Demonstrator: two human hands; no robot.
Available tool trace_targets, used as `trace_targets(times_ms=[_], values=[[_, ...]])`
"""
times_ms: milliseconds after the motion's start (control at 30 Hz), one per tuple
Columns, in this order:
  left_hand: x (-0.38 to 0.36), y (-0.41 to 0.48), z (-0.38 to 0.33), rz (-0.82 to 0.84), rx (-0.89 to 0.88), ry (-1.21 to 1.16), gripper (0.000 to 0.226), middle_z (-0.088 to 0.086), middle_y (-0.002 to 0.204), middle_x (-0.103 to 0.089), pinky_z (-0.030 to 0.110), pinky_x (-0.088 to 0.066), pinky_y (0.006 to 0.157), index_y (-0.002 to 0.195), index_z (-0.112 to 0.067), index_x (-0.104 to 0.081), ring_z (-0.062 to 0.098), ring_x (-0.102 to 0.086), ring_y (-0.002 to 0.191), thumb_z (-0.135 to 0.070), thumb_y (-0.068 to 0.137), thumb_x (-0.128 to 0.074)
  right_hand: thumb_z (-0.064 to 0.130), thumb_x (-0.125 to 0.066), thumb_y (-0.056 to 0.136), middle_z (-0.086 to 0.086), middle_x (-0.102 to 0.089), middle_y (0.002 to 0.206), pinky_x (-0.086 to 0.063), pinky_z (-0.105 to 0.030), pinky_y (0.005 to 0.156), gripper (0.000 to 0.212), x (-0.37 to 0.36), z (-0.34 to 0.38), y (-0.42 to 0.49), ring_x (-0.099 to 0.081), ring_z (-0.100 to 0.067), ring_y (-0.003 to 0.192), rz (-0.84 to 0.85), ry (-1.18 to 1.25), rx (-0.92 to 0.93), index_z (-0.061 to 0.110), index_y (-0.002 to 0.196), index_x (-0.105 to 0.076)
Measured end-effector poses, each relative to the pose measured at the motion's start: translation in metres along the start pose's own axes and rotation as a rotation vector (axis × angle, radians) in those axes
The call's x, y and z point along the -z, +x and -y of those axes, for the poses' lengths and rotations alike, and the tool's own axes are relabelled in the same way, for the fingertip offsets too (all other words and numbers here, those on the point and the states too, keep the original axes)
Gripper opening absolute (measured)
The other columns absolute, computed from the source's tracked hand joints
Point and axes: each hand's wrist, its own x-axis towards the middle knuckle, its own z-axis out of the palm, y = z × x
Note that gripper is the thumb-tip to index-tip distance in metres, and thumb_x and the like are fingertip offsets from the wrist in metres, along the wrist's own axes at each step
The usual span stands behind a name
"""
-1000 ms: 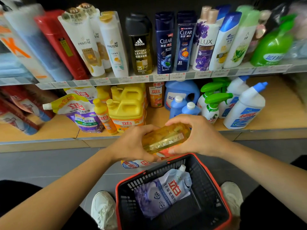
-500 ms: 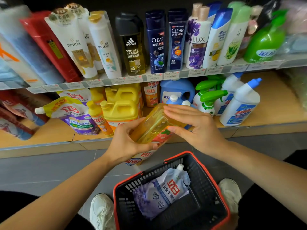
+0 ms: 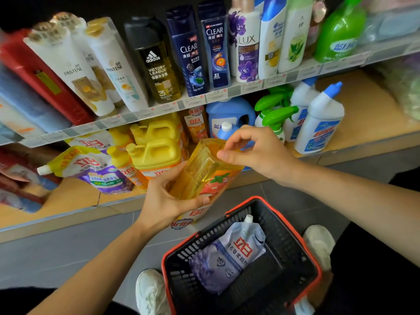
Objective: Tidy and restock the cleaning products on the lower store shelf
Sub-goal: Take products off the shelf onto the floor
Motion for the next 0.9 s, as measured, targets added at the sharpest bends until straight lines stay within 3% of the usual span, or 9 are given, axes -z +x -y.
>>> trace_targets(times_ms=[133, 233, 333, 400, 500, 567, 700, 800, 900], values=[[-0.001, -0.001, 0.002, 0.02, 0.013, -0.013, 0.087, 0.008, 0.126, -0.07, 0.047, -0.05, 0.108, 0.136, 0.002, -0.058, 0.021, -0.066, 0.121, -0.01, 0.056, -0.093, 0.026, -0.086, 0.074, -0.006, -0.062, 0.075, -0.041, -0.019, 0.067, 0.021, -0.001, -0.006, 0.001, -0.05, -0.006, 0.07, -0.052, 0.019, -0.063, 0.016, 0.075, -0.068], [-0.003, -0.001, 0.001, 0.021, 0.021, -0.059, 0.082, 0.008, 0.124, -0.072, 0.049, -0.051, 0.105, 0.134, -0.001, -0.061, 0.023, -0.067, 0.119, -0.01, 0.059, -0.094, 0.007, -0.081, 0.079, -0.015, -0.066, 0.086, -0.05, -0.027, 0.075, 0.014, 0.004, -0.004, 0.002, -0.059, -0.018, 0.077, -0.065, 0.029, -0.039, 0.01, 0.09, -0.072], [0.0, 0.0, 0.001, -0.011, 0.025, -0.126, 0.074, 0.007, 0.12, -0.075, 0.051, -0.054, 0.101, 0.129, -0.006, -0.065, 0.027, -0.07, 0.114, -0.015, 0.063, -0.096, -0.004, -0.066, 0.086, -0.008, -0.071, 0.099, -0.055, -0.033, 0.086, 0.033, 0.008, -0.001, 0.002, -0.066, -0.021, 0.094, -0.051, 0.015, -0.01, 0.022, 0.105, -0.073], [0.002, 0.001, -0.001, -0.036, 0.033, -0.166, 0.07, 0.006, 0.117, -0.076, 0.051, -0.057, 0.097, 0.126, -0.009, -0.067, 0.028, -0.072, 0.11, -0.023, 0.062, -0.093, -0.001, -0.061, 0.083, -0.011, -0.071, 0.113, -0.052, -0.039, 0.096, 0.039, 0.008, 0.003, 0.0, -0.065, -0.022, 0.109, 0.017, 0.044, -0.013, 0.027, 0.108, -0.071], [0.005, 0.004, -0.003, -0.076, 0.045, -0.205, 0.071, 0.005, 0.116, -0.076, 0.048, -0.059, 0.092, 0.126, -0.01, -0.067, 0.027, -0.073, 0.108, -0.027, 0.062, -0.092, 0.002, -0.063, 0.081, 0.004, -0.063, 0.131, -0.039, -0.021, 0.11, 0.046, 0.001, 0.005, -0.007, -0.051, -0.003, 0.128, 0.1, -0.098, 0.113, 0.018, 0.124, -0.067], [0.007, 0.005, -0.003, -0.078, 0.034, -0.21, 0.073, 0.005, 0.117, -0.076, 0.047, -0.059, 0.092, 0.128, -0.01, -0.066, 0.028, -0.072, 0.109, -0.028, 0.062, -0.092, 0.001, -0.068, 0.087, 0.009, -0.061, 0.13, -0.035, -0.021, 0.112, 0.043, -0.001, 0.003, -0.009, -0.048, 0.004, 0.127, 0.054, -0.188, 0.193, 0.016, 0.128, -0.065], [0.008, 0.005, -0.002, -0.068, 0.04, -0.232, 0.07, 0.006, 0.117, -0.076, 0.045, -0.06, 0.092, 0.127, -0.009, -0.067, 0.028, -0.072, 0.109, -0.022, 0.063, -0.093, 0.003, -0.071, 0.088, 0.012, -0.069, 0.112, -0.05, -0.024, 0.099, 0.03, 0.001, 0.0, -0.006, -0.061, 0.002, 0.113, -0.076, -0.13, 0.232, 0.02, 0.113, -0.072], [0.006, 0.004, -0.002, -0.067, 0.059, -0.251, 0.065, 0.007, 0.115, -0.076, 0.042, -0.061, 0.09, 0.124, -0.011, -0.068, 0.028, -0.073, 0.107, -0.014, 0.064, -0.093, 0.004, -0.075, 0.085, 0.004, -0.072, 0.105, -0.058, -0.029, 0.087, 0.024, 0.0, -0.005, -0.003, -0.067, -0.011, 0.104, -0.123, -0.049, 0.21, 0.017, 0.105, -0.075], [0.007, 0.004, -0.003, -0.076, 0.078, -0.264, 0.062, 0.006, 0.111, -0.077, 0.035, -0.062, 0.083, 0.119, -0.016, -0.071, 0.027, -0.075, 0.102, -0.019, 0.062, -0.096, 0.006, -0.078, 0.083, -0.004, -0.07, 0.096, -0.058, -0.028, 0.08, 0.016, 0.0, -0.012, 0.0, -0.069, -0.017, 0.091, -0.179, -0.046, 0.215, 0.011, 0.098, -0.077]])
